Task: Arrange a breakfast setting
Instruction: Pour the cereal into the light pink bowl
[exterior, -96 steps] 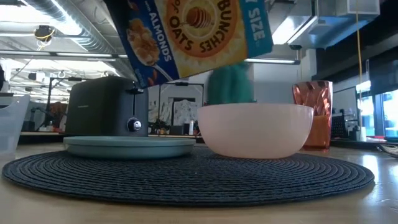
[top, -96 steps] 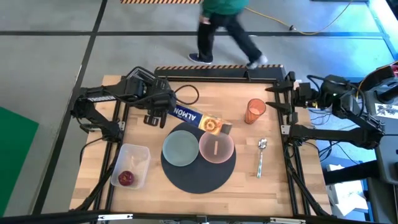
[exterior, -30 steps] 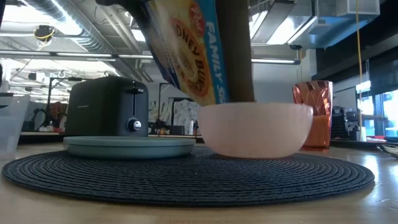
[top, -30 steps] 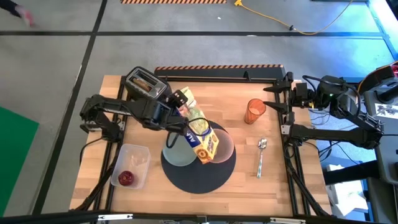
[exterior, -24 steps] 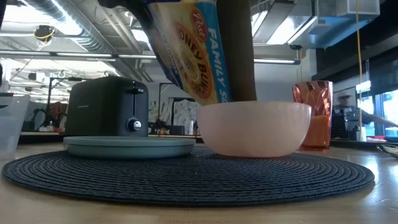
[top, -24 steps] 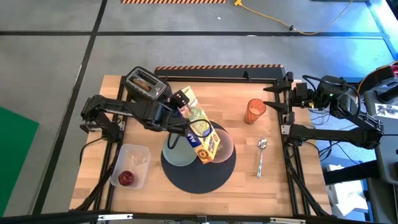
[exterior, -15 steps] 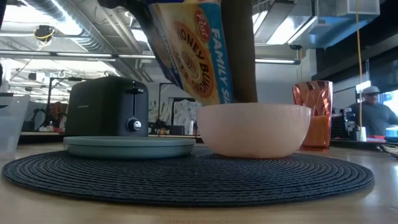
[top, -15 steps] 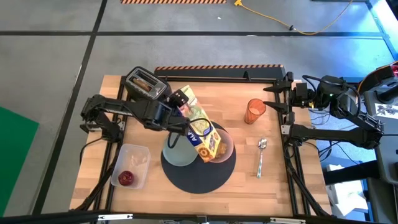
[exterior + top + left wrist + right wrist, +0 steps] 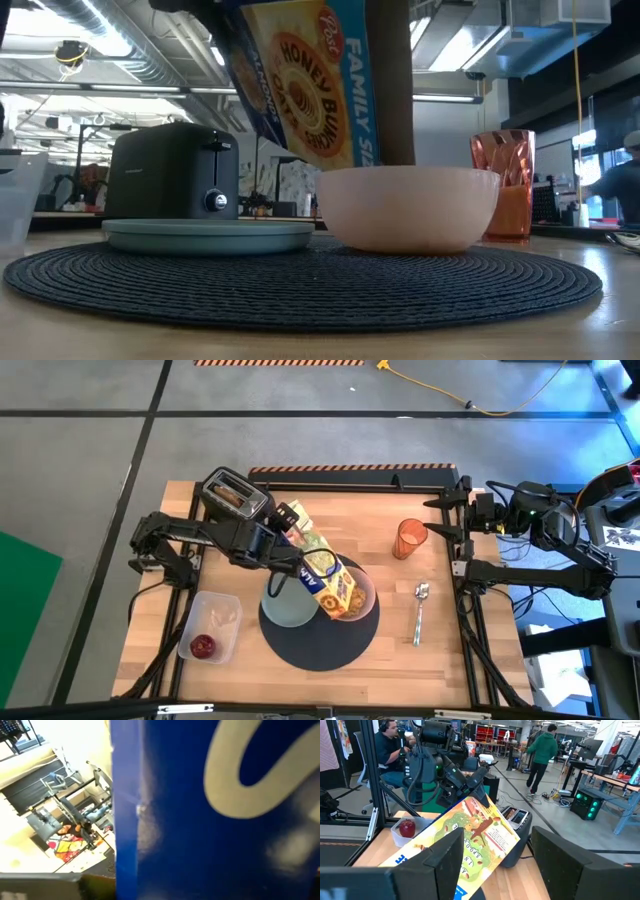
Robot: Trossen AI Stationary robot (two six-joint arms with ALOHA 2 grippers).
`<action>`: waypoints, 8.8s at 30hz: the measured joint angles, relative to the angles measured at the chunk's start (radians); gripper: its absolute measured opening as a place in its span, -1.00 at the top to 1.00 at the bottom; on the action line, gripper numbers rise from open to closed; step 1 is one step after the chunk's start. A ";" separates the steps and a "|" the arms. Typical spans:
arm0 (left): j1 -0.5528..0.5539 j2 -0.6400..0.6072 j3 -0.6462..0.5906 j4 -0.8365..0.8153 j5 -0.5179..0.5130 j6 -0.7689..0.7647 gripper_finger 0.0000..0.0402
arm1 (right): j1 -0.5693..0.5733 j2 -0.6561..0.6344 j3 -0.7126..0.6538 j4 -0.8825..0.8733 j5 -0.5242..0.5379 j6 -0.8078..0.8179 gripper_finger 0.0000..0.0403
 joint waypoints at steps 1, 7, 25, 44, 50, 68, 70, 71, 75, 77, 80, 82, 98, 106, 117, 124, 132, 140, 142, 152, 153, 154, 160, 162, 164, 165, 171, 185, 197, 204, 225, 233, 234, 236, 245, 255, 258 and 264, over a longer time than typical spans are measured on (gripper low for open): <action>0.000 0.000 0.000 0.000 0.002 -0.004 0.02 | 0.000 0.000 0.000 0.000 0.000 0.000 -0.10; 0.000 0.000 0.000 0.000 0.023 -0.014 0.04 | 0.000 0.000 0.000 0.000 0.000 0.001 -0.10; 0.027 -0.048 0.000 0.001 0.094 -0.083 0.05 | 0.000 0.004 0.000 -0.002 -0.017 0.015 -0.10; 0.036 -0.048 0.000 0.000 0.056 -0.041 0.05 | 0.000 0.008 0.000 -0.002 -0.016 0.016 -0.10; 0.038 -0.048 0.000 0.000 0.054 -0.040 0.05 | 0.000 0.008 0.000 -0.002 -0.016 0.016 -0.10; 0.012 -0.035 0.000 0.001 0.053 -0.053 0.05 | 0.000 0.008 0.000 -0.002 -0.016 0.016 -0.10; 0.013 -0.036 0.000 0.001 0.049 -0.053 0.05 | 0.000 0.008 0.000 -0.002 -0.016 0.016 -0.10; 0.014 -0.037 0.000 -0.001 0.041 -0.053 0.05 | 0.000 0.008 0.000 -0.002 -0.016 0.016 -0.10; 0.004 -0.037 0.000 0.000 -0.005 -0.031 0.05 | 0.000 0.008 0.000 -0.002 -0.016 0.016 -0.10; -0.003 -0.037 0.000 0.000 -0.018 -0.018 0.05 | 0.000 0.008 0.000 -0.002 -0.016 0.016 -0.10; -0.010 -0.037 0.000 0.000 -0.027 -0.013 0.05 | 0.000 0.008 0.000 -0.002 -0.016 0.016 -0.10; -0.016 -0.037 0.000 0.000 -0.037 -0.012 0.05 | 0.000 0.008 0.000 -0.002 -0.016 0.016 -0.10; -0.033 -0.035 0.000 0.000 -0.051 -0.006 0.05 | 0.000 0.008 0.000 0.000 -0.016 0.016 -0.10; -0.028 -0.035 0.000 -0.001 -0.055 -0.013 0.05 | 0.000 0.008 0.000 0.000 -0.016 0.015 -0.10; 0.017 -0.035 0.000 0.001 0.018 -0.057 0.05 | 0.000 0.008 0.000 -0.002 -0.016 0.015 -0.10; 0.033 -0.035 0.000 0.000 0.062 -0.046 0.05 | 0.000 0.009 0.000 -0.023 -0.016 0.016 -0.10; 0.040 -0.035 0.000 0.000 0.111 -0.030 0.05 | 0.000 0.027 0.000 -0.021 -0.049 0.040 -0.10; 0.040 -0.035 0.000 0.000 0.135 -0.040 0.05 | 0.001 0.104 -0.152 0.080 -0.087 0.081 -0.09; 0.040 -0.035 0.000 0.000 0.135 -0.046 0.05 | 0.002 0.106 -0.236 0.164 -0.086 0.108 -0.09; 0.077 -0.035 0.000 0.000 0.205 -0.070 0.05 | 0.241 0.108 -0.524 0.458 0.177 0.148 -0.09; 0.082 -0.035 0.000 -0.001 0.214 -0.073 0.05 | 0.272 0.110 -0.529 0.457 0.216 0.144 -0.09; 0.088 -0.035 0.000 -0.001 0.220 -0.078 0.05 | 0.305 0.116 -0.531 0.462 0.254 0.142 -0.09; 0.112 -0.035 0.000 0.000 0.239 -0.095 0.05 | 0.491 0.205 -0.569 0.618 0.440 0.116 -0.09; 0.112 -0.035 0.000 0.000 0.239 -0.096 0.05 | 0.541 0.257 -0.590 0.688 0.502 0.097 -0.09; 0.112 -0.035 0.000 0.000 0.241 -0.095 0.05 | 0.580 0.320 -0.597 0.768 0.576 0.086 -0.09; 0.112 -0.035 0.000 0.000 0.241 -0.094 0.05 | 0.593 0.352 -0.598 0.794 0.615 0.076 -0.09; 0.112 -0.035 0.000 0.000 0.265 -0.103 0.05 | 0.609 0.521 -0.598 0.981 0.691 0.059 -0.09; 0.112 -0.035 0.000 0.000 0.267 -0.120 0.05 | 0.609 0.566 -0.598 1.034 0.753 0.011 -0.09; 0.112 -0.035 0.000 0.001 0.283 -0.123 0.05 | 0.699 0.351 -0.597 0.755 0.728 0.132 -0.09; 0.122 -0.035 0.000 0.001 0.283 -0.164 0.05 | 0.701 0.473 -0.597 0.830 0.721 0.145 -0.09; 0.123 -0.035 0.000 0.000 0.321 -0.144 0.05 | 0.676 0.585 -0.594 1.020 0.765 0.082 0.39; 0.123 -0.035 0.000 0.000 0.335 -0.145 0.05 | 0.593 0.585 -0.576 1.021 0.652 0.064 0.75; 0.123 -0.035 0.000 -0.001 0.336 -0.145 0.05 | 0.585 0.585 -0.558 0.989 0.640 0.063 0.78; 0.123 -0.035 0.000 -0.004 0.337 -0.145 0.05 | 0.581 0.585 -0.506 0.888 0.629 0.047 0.85; 0.123 -0.037 0.000 -0.005 0.405 -0.186 0.05 | 0.582 0.585 -0.177 0.323 0.626 0.023 0.99; 0.122 -0.038 0.001 0.008 0.529 -0.346 0.05 | 0.581 0.585 0.131 -0.098 0.543 0.033 1.00; 0.122 -0.039 0.004 0.029 0.568 -0.376 0.05 | 0.570 0.585 0.237 -0.216 0.529 0.009 1.00; 0.123 -0.042 0.005 0.127 0.633 -0.391 0.05 | 0.437 0.596 0.476 -0.391 0.337 -0.015 1.00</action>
